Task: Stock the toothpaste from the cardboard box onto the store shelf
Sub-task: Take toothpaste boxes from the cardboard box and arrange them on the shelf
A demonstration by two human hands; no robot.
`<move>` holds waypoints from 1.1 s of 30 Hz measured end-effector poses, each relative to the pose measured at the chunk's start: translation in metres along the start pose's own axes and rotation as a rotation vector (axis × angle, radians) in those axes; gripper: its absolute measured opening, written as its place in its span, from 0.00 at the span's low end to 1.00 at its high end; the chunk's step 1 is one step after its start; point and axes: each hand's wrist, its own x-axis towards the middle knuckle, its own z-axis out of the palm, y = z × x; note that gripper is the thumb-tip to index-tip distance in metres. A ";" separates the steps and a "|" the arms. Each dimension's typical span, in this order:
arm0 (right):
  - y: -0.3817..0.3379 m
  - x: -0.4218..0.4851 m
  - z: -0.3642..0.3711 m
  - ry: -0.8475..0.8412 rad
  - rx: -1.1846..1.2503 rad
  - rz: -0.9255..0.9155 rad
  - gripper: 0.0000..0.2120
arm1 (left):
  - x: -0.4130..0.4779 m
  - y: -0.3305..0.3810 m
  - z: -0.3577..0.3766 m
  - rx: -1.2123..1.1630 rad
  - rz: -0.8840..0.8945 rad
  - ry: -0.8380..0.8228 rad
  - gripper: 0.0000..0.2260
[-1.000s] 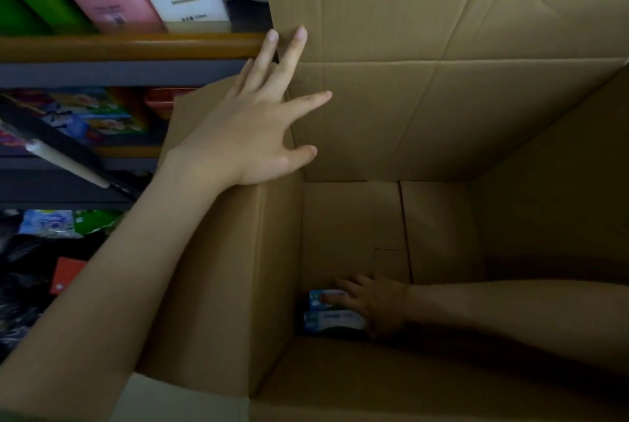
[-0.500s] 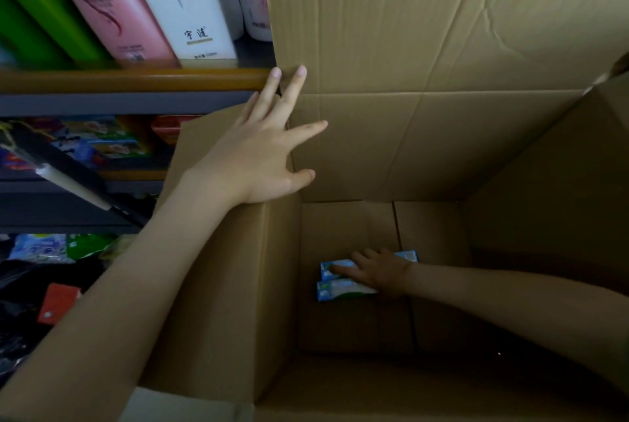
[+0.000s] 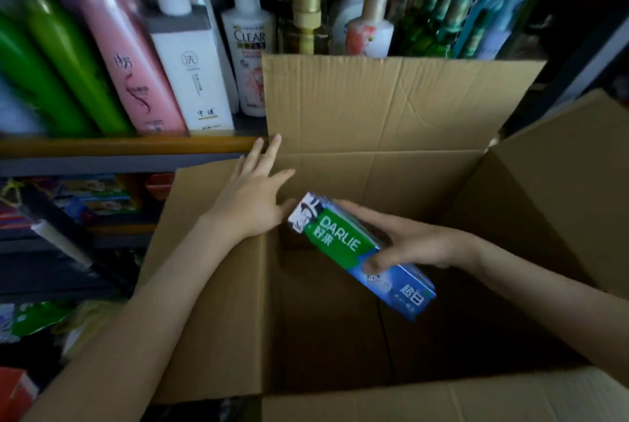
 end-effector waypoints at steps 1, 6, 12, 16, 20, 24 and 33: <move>-0.015 -0.014 0.009 0.061 0.123 -0.060 0.42 | -0.005 0.003 -0.003 -0.062 -0.022 0.049 0.23; -0.057 -0.052 0.055 0.161 0.562 -0.230 0.26 | -0.080 0.067 -0.043 -1.177 -0.371 0.101 0.24; -0.079 -0.038 0.106 0.194 0.702 -0.242 0.25 | -0.158 0.117 -0.049 -1.687 -0.356 0.028 0.20; -0.094 -0.031 0.151 0.127 0.718 -0.104 0.24 | -0.207 0.103 -0.045 -1.735 -0.438 0.242 0.20; -0.117 -0.018 0.204 0.059 0.616 -0.067 0.11 | -0.253 0.073 -0.032 -1.768 -0.618 0.456 0.26; -0.140 0.005 0.247 0.094 0.560 -0.065 0.10 | -0.292 0.030 -0.030 -1.732 -0.807 0.638 0.22; -0.188 0.095 0.384 -0.054 0.285 -0.181 0.07 | -0.402 -0.099 -0.048 -1.890 -0.850 0.823 0.23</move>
